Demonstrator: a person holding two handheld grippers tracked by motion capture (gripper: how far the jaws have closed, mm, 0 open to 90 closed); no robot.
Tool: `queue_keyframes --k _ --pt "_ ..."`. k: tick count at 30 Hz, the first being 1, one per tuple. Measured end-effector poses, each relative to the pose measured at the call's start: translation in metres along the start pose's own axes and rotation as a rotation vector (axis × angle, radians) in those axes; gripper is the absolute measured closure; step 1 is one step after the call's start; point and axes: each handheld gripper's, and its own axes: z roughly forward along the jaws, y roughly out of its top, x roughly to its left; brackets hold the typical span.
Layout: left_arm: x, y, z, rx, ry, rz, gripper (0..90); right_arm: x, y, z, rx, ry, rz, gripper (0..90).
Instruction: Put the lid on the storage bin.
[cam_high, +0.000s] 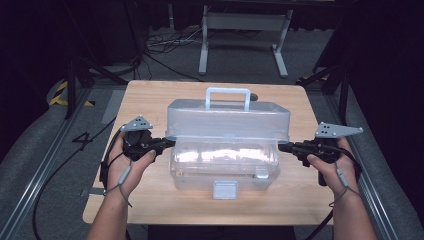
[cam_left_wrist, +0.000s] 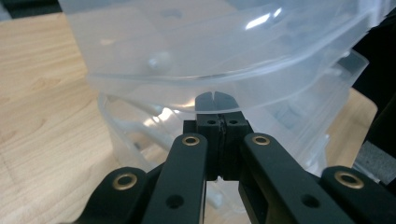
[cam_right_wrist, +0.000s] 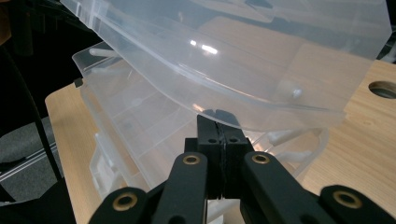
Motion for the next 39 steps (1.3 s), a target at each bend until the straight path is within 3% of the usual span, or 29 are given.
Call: queue_keyframes --k 4,13,30,39 --pt "0.002 -0.005 0.001 0.006 -0.009 -0.015 89.9 0.001 -0.002 0.001 0.022 -0.005 0.003 90.0" --pt "0.002 -0.009 0.001 0.038 -0.002 -0.005 89.8 0.004 -0.004 0.003 0.078 -0.009 0.002 90.0" --pt "-0.004 -0.011 -0.001 0.156 0.016 0.028 89.8 0.011 -0.008 0.000 0.162 0.000 -0.003 90.0" --pt "-0.005 -0.013 -0.003 0.201 0.003 0.018 89.7 0.012 -0.011 -0.002 0.199 0.005 -0.008 90.0"
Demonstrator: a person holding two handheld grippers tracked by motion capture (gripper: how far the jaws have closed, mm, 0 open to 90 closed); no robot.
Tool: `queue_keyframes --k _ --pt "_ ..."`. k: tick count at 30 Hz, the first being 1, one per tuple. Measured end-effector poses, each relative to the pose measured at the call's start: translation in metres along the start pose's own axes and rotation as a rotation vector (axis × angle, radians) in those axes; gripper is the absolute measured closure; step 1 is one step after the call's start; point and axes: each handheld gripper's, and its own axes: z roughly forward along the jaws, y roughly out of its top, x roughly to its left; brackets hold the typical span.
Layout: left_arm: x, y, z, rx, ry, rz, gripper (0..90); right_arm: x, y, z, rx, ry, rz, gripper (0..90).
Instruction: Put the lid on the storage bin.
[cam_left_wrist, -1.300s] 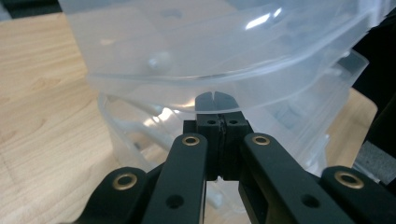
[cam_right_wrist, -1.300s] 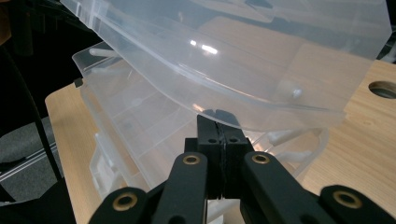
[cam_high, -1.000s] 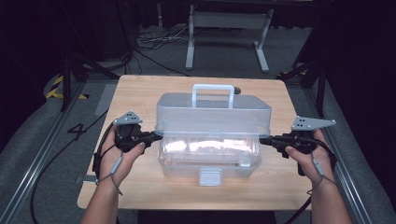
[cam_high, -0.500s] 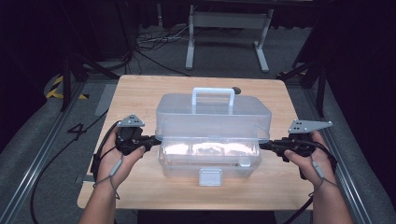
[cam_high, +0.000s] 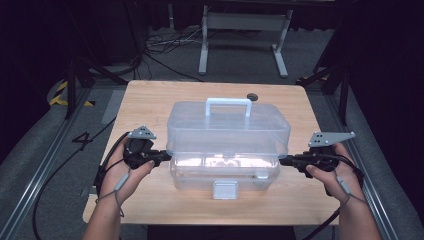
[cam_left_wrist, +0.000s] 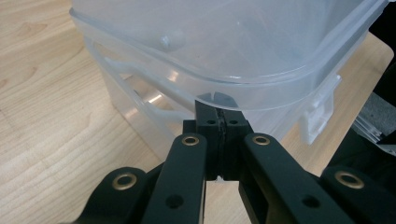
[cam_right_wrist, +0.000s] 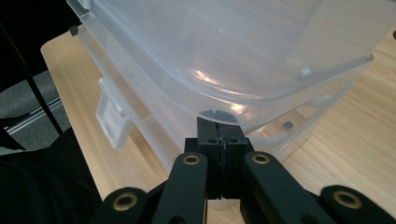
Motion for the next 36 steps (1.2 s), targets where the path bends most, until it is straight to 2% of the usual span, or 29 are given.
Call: queue_keyframes --k 2,21,27,34,36 --pt "0.000 0.000 0.000 0.019 0.002 0.010 89.7 0.000 -0.001 0.000 0.012 0.000 0.000 90.0" --pt "0.003 -0.006 0.004 0.136 -0.031 0.025 88.8 0.001 -0.008 0.005 0.121 0.011 -0.016 90.0" --pt "0.002 -0.007 0.007 0.175 -0.029 0.026 88.6 0.000 -0.010 0.007 0.151 0.016 -0.022 90.0" --pt "0.002 -0.008 0.011 0.219 -0.038 0.055 88.7 0.000 -0.013 0.011 0.189 0.024 -0.025 90.0" --pt "0.001 -0.009 0.013 0.231 -0.043 0.053 88.7 0.000 -0.013 0.012 0.198 0.024 -0.024 90.0"
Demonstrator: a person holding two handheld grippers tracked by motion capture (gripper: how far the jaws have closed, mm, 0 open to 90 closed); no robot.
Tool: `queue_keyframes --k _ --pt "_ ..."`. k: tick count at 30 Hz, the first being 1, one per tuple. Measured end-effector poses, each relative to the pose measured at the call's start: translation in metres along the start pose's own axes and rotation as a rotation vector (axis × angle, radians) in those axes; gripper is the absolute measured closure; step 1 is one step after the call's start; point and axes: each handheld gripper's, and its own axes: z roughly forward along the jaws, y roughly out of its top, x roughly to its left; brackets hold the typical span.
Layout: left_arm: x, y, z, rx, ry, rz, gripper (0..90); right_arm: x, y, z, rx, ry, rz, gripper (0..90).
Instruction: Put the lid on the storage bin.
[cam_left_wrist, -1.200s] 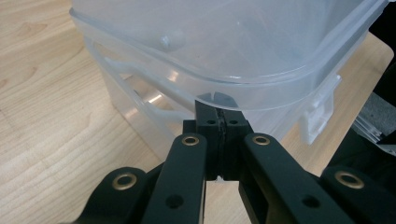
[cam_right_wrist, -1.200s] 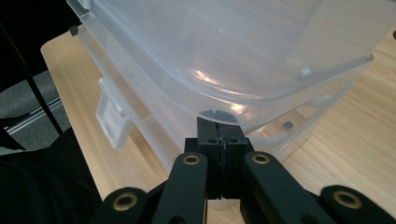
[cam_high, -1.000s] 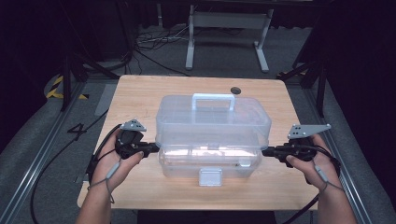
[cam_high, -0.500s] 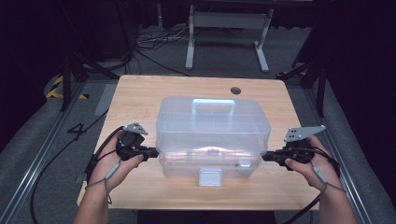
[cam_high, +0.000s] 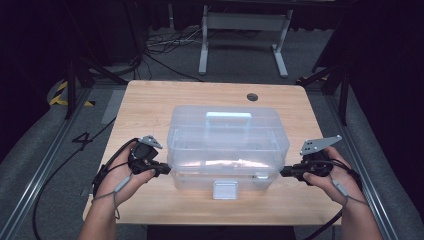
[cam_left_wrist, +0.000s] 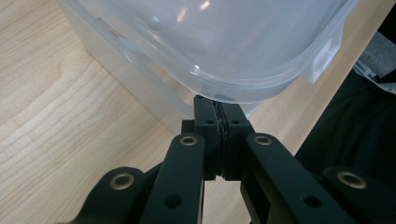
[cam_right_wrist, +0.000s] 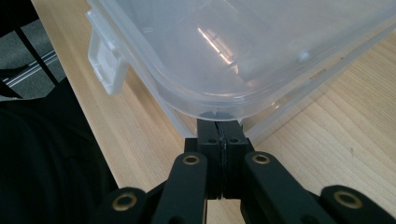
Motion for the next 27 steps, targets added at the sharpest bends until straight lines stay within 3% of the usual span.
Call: queue_keyframes --k 27 --pt "0.0005 -0.0010 0.0052 0.070 -0.013 0.016 88.6 -0.0016 -0.0030 0.0086 0.070 0.013 -0.011 89.8"
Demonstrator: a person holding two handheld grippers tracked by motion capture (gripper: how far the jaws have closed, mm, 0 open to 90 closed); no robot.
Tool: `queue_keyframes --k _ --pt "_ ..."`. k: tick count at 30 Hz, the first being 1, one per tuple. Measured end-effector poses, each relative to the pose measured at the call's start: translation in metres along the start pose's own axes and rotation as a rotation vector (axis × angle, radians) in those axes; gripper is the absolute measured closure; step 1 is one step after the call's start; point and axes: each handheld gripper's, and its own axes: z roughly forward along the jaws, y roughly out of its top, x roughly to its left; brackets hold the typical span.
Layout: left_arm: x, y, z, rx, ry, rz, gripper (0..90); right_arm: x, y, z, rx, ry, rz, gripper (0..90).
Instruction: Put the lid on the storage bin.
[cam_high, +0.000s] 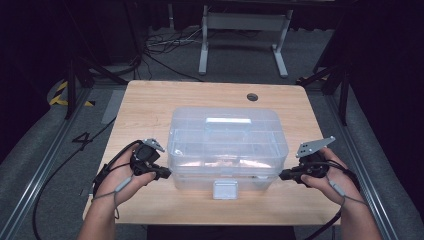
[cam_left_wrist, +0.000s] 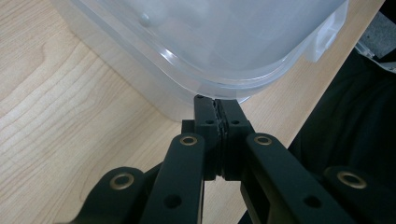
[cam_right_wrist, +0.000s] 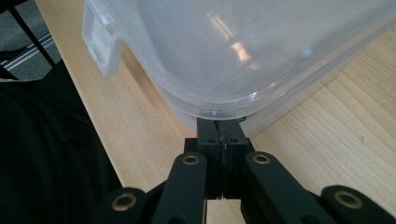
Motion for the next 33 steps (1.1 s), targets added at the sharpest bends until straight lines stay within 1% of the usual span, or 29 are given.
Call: queue_keyframes --k 2,4,6,12,16,20,21,23,24,25,26,29,31,33 --pt "-0.0002 0.0003 0.0001 0.003 0.002 0.001 88.7 0.0001 -0.0002 0.0001 0.001 0.001 0.000 89.8" --pt "-0.0006 0.0004 0.0003 0.009 -0.006 -0.003 88.9 0.0000 -0.0004 0.0002 0.002 0.002 -0.002 89.8" --pt "-0.0007 0.0000 0.0001 0.017 -0.013 -0.016 89.5 0.0000 -0.0006 0.0003 0.006 0.004 -0.003 89.8" --pt "0.0009 -0.0004 0.0003 0.017 -0.024 -0.014 89.8 0.0000 -0.0011 0.0002 0.013 0.006 -0.001 89.8" --pt "0.0014 -0.0012 0.0005 0.021 -0.030 -0.023 89.8 -0.0005 -0.0018 0.0003 0.017 0.010 -0.004 89.8" --pt "0.0018 -0.0012 0.0015 0.033 -0.020 -0.018 89.8 -0.0011 -0.0028 0.0003 0.023 0.014 0.000 89.9" --pt "0.0014 -0.0012 0.0025 0.040 -0.020 -0.022 89.8 -0.0013 -0.0030 0.0002 0.026 0.014 -0.001 89.9" --pt "0.0019 -0.0010 0.0027 0.042 -0.018 -0.015 89.8 -0.0016 -0.0036 0.0001 0.031 0.016 0.000 89.9" --pt "0.0013 -0.0013 0.0023 0.049 -0.017 -0.023 89.7 -0.0019 -0.0038 0.0001 0.030 0.018 0.002 89.9" --pt "0.0020 -0.0012 0.0026 0.048 -0.017 -0.016 89.8 -0.0021 -0.0040 0.0002 0.030 0.019 0.003 89.9" --pt "0.0017 -0.0015 0.0024 0.051 -0.018 -0.022 89.8 -0.0025 -0.0044 0.0002 0.032 0.020 0.002 89.9" --pt "0.0028 -0.0022 0.0030 0.050 -0.013 -0.017 89.7 -0.0028 -0.0050 0.0019 0.045 0.018 0.002 89.4" --pt "0.0032 -0.0029 0.0029 0.044 -0.010 -0.016 89.5 -0.0036 -0.0054 0.0026 0.045 0.025 0.002 89.1" --pt "0.0034 -0.0040 0.0025 0.040 -0.012 -0.023 88.8 -0.0037 -0.0058 0.0022 0.042 0.026 0.006 89.0"
